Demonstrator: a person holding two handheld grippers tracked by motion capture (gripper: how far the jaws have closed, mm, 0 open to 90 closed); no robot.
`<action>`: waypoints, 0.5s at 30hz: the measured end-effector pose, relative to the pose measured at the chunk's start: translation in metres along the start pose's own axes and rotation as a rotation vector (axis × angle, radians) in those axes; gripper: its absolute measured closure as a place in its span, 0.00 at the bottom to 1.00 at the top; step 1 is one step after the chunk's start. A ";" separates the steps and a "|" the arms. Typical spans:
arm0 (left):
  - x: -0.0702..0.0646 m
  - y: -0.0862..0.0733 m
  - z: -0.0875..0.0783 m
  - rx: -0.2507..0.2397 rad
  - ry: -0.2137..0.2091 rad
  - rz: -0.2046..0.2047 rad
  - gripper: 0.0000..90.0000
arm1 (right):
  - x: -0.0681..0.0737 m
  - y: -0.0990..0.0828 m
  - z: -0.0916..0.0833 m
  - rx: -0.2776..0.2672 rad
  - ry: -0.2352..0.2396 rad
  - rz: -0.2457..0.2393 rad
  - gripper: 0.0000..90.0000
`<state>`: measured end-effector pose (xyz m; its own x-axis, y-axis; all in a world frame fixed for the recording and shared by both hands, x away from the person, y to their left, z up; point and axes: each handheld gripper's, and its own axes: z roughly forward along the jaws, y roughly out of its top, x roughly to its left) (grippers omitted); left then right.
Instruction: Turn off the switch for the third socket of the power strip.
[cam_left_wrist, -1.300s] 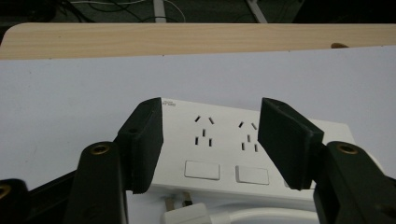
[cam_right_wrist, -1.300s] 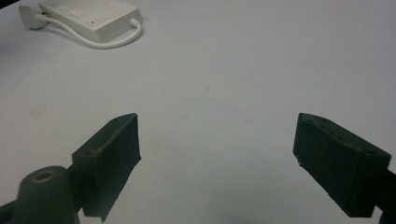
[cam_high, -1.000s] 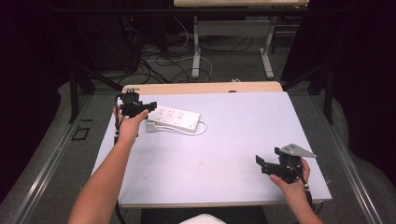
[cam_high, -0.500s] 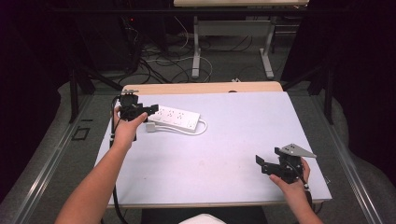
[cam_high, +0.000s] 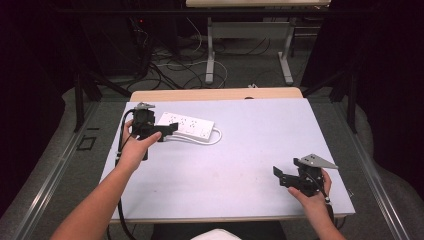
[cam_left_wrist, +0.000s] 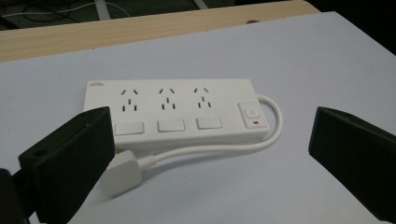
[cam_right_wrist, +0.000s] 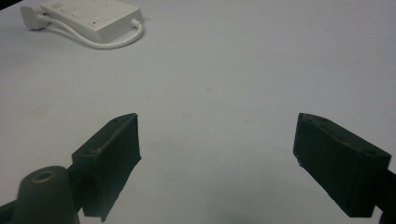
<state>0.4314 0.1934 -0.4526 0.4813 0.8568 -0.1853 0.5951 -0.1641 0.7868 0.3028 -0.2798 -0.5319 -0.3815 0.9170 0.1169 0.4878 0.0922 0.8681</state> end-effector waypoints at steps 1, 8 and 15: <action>-0.002 -0.002 -0.002 0.000 -0.008 0.004 0.00 | 0.000 0.000 0.000 -0.001 0.001 -0.004 0.16; -0.011 -0.017 -0.015 0.002 -0.074 0.025 0.00 | 0.000 0.000 0.000 0.008 -0.003 -0.007 0.16; -0.020 -0.035 -0.028 -0.022 -0.088 0.034 0.02 | 0.000 0.000 0.002 -0.002 -0.008 -0.007 0.16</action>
<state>0.3826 0.1958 -0.4601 0.5564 0.8042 -0.2089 0.5638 -0.1808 0.8059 0.3038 -0.2791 -0.5329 -0.3785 0.9194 0.1074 0.4839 0.0977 0.8696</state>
